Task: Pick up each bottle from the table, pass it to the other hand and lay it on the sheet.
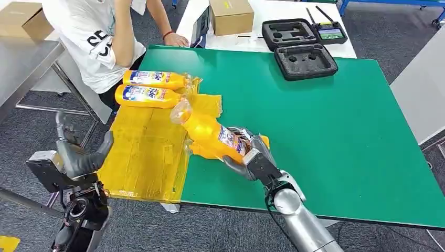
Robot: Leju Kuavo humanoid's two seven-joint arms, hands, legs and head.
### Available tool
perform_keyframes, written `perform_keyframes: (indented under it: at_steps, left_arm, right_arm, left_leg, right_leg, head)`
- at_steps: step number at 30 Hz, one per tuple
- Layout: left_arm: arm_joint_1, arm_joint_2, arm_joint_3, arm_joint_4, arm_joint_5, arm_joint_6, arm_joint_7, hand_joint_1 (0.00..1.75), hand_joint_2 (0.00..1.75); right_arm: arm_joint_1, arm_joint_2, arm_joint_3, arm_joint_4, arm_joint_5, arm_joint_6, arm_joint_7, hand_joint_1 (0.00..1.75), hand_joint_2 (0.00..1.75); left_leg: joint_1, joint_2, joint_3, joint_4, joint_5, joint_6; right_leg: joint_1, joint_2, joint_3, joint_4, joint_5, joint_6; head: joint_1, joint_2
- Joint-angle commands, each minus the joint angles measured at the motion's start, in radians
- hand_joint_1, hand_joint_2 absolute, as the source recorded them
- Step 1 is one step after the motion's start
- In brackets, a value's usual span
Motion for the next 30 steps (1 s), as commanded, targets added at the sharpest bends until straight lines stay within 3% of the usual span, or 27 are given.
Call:
perform_keyframes:
  at_steps: [1,5,14,16,17,22,30]
  left_arm:
    - [-0.028,-0.021,-0.108,0.093,0.108,-0.196,0.100,0.00,1.75]
    - [-0.036,-0.017,-0.156,0.115,0.147,-0.290,0.136,0.00,1.75]
    - [-0.088,-0.020,-0.205,0.171,0.191,-0.386,0.168,0.00,1.75]
    - [-0.123,-0.024,-0.221,0.206,0.225,-0.437,0.184,0.00,1.75]
    - [-0.131,-0.024,-0.225,0.217,0.250,-0.465,0.194,0.00,1.75]
    - [-0.156,-0.011,-0.263,0.234,0.337,-0.612,0.208,0.00,1.75]
    - [-0.170,-0.001,-0.313,0.225,0.309,-0.659,0.209,0.00,1.75]
  right_arm:
    - [-0.033,0.053,-0.009,0.128,-0.014,-0.017,-0.126,1.75,1.75]
    - [-0.041,0.080,0.017,0.153,-0.032,-0.013,-0.191,1.75,1.75]
    - [-0.023,0.109,0.034,0.180,-0.010,-0.027,-0.190,1.75,1.75]
    - [-0.004,0.109,0.023,0.167,0.000,-0.037,-0.185,1.75,1.75]
    - [0.001,0.107,0.019,0.163,0.007,-0.043,-0.179,1.75,1.75]
    - [0.045,0.094,-0.046,0.103,0.017,-0.049,-0.176,1.75,1.75]
    - [0.069,0.103,-0.093,0.069,0.022,-0.040,-0.175,1.75,1.75]
  left_leg:
    - [0.000,-0.001,0.008,0.000,-0.003,0.002]
    - [-0.001,0.000,0.004,-0.001,-0.001,0.001]
    - [0.000,-0.001,0.003,-0.001,-0.001,0.001]
    - [0.001,-0.003,0.009,0.000,-0.004,0.002]
    - [0.000,-0.003,0.003,-0.001,-0.001,0.001]
    - [0.000,-0.003,0.004,-0.001,-0.001,0.001]
    - [0.000,-0.003,0.004,0.000,-0.002,0.001]
  right_leg:
    - [0.001,-0.002,0.008,-0.001,-0.003,-0.002]
    - [0.000,-0.001,0.004,-0.001,-0.001,-0.001]
    - [0.000,-0.002,0.002,-0.001,-0.001,-0.001]
    - [0.002,-0.004,0.010,-0.001,-0.004,-0.003]
    - [0.000,-0.003,0.004,-0.001,-0.001,-0.001]
    - [0.000,-0.004,0.005,-0.001,-0.002,-0.001]
    - [0.000,-0.004,0.005,0.000,-0.003,-0.002]
  head:
    - [0.000,0.000]
    - [0.000,0.000]
    - [0.000,0.000]
    - [0.000,0.000]
    - [0.000,0.000]
    - [0.000,0.000]
    - [0.000,0.000]
